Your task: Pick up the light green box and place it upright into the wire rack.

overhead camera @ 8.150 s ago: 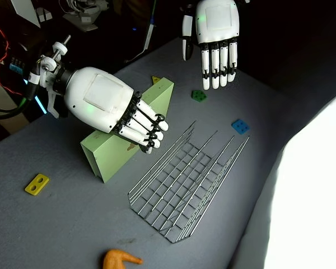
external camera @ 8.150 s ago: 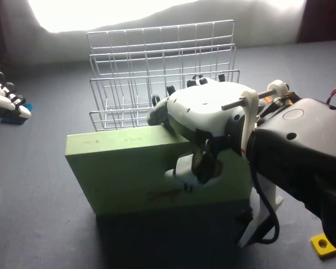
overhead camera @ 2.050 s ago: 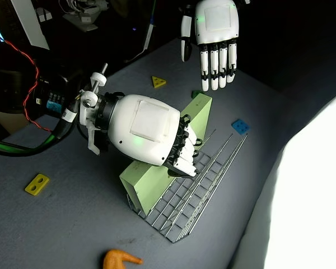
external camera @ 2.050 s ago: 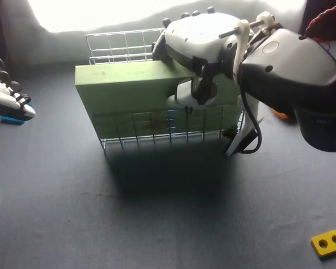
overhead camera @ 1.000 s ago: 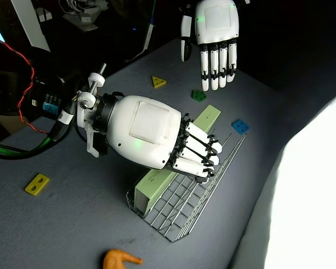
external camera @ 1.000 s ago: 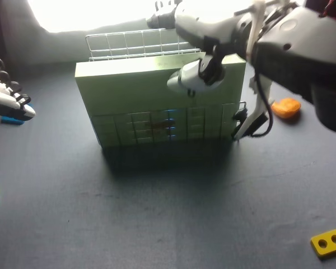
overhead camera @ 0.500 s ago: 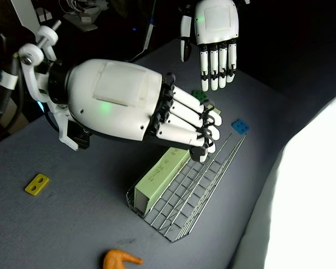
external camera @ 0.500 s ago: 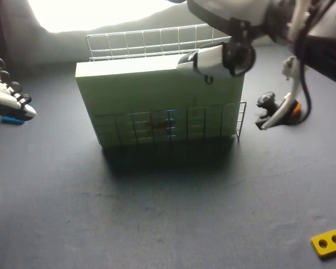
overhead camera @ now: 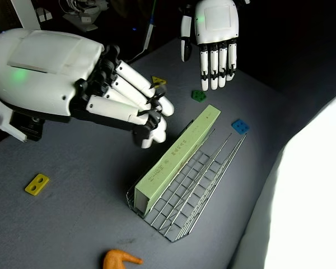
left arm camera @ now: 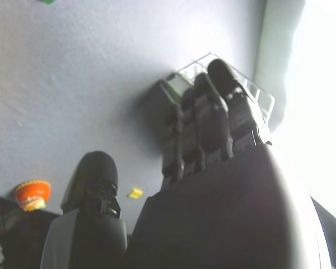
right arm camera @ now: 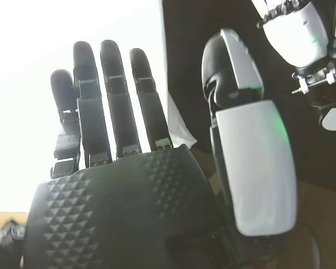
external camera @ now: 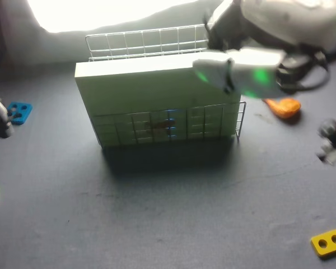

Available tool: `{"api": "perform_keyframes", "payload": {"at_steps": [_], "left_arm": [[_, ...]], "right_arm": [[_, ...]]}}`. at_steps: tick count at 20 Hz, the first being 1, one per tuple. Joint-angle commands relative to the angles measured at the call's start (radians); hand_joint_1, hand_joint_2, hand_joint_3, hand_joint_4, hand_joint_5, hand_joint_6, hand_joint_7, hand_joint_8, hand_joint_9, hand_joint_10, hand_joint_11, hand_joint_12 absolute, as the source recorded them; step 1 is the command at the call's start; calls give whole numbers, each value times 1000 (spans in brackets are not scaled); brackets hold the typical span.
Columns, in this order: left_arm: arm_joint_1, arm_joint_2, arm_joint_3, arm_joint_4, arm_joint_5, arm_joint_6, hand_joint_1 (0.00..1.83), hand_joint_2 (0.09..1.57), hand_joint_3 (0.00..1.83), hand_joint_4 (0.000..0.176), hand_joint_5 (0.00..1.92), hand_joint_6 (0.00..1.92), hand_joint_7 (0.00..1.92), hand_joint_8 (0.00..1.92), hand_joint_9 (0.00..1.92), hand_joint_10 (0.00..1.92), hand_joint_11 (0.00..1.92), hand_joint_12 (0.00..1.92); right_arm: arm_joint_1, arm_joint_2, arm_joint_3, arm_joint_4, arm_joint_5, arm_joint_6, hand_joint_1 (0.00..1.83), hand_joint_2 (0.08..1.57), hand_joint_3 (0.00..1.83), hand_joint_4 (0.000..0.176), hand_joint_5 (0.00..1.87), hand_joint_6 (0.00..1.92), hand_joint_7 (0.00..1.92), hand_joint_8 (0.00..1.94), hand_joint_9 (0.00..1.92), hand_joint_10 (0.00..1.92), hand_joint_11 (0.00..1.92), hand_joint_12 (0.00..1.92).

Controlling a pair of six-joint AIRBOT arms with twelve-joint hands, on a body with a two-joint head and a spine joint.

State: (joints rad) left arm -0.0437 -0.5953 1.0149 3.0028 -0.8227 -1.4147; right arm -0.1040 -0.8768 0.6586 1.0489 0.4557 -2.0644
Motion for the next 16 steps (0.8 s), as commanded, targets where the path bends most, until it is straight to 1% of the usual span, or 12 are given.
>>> {"api": "perform_keyframes", "payload": {"at_steps": [1,2,3,4,5,6,7,8,9,10,11,16], "left_arm": [[-11,-1,7,9,75,4,435,1317,3,0,915,163,814,637,637,1014,274,1689],[-13,-2,9,9,75,4,400,1332,3,0,884,643,848,1031,647,1356,306,1794],[-12,-3,12,9,75,4,343,1356,5,0,856,1041,909,1325,724,1622,373,1896],[-11,-3,10,9,75,4,324,1365,4,0,824,1186,909,1416,731,1706,389,1916],[-9,-2,7,9,75,7,335,1369,3,0,834,1335,962,1497,800,1791,509,1920],[-4,2,2,9,75,26,326,1381,5,0,820,1546,965,1613,838,1889,659,1921],[-4,4,2,9,75,38,318,1392,6,0,816,1685,950,1724,860,1915,742,1921],[-4,5,8,9,75,39,294,1411,9,0,822,1743,956,1781,889,1920,828,1921],[-4,4,16,9,75,39,294,1420,8,0,825,1791,965,1808,911,1921,879,1921],[-4,2,24,9,75,39,272,1434,10,0,835,1818,976,1812,928,1921,905,1921],[-5,0,31,9,75,39,291,1433,6,0,832,1841,976,1829,936,1921,900,1921],[0,0,35,9,75,47,268,1450,5,0,806,1903,945,1884,934,1921,914,1921]], "right_arm": [[8,24,-16,-42,52,4,241,1339,2,0,928,1332,1079,1188,872,1644,660,1914],[5,40,-27,-42,49,4,221,1349,4,0,1002,1510,1183,1407,1040,1795,916,1920],[2,65,-44,-42,47,4,213,1357,4,0,1042,1605,1236,1558,1151,1875,1108,1921],[1,94,-63,-42,40,4,211,1360,4,0,1050,1628,1246,1596,1178,1895,1156,1921],[1,113,-75,-42,35,4,202,1366,4,0,1099,1734,1274,1736,1241,1916,1255,1921],[1,140,-95,-42,28,-2,203,1379,6,0,1146,1824,1310,1832,1298,1920,1339,1921],[1,161,-111,-42,24,-14,190,1393,1,0,1173,1849,1326,1855,1337,1921,1388,1921],[-1,172,-119,-42,22,-21,155,1410,0,41,1181,1873,1318,1882,1361,1921,1420,1921],[-5,182,-123,-42,18,-23,142,1421,0,149,1196,1901,1326,1910,1388,1921,1445,1921],[-7,187,-123,-42,15,-22,139,1428,2,171,1216,1917,1341,1935,1400,1921,1456,1921],[-9,189,-123,-42,15,-22,133,1435,4,175,1209,1920,1332,1940,1388,1921,1446,1921],[-7,189,-122,-42,2,-15,196,1433,0,176,1146,1921,1271,1941,1303,1921,1338,1921]]}}
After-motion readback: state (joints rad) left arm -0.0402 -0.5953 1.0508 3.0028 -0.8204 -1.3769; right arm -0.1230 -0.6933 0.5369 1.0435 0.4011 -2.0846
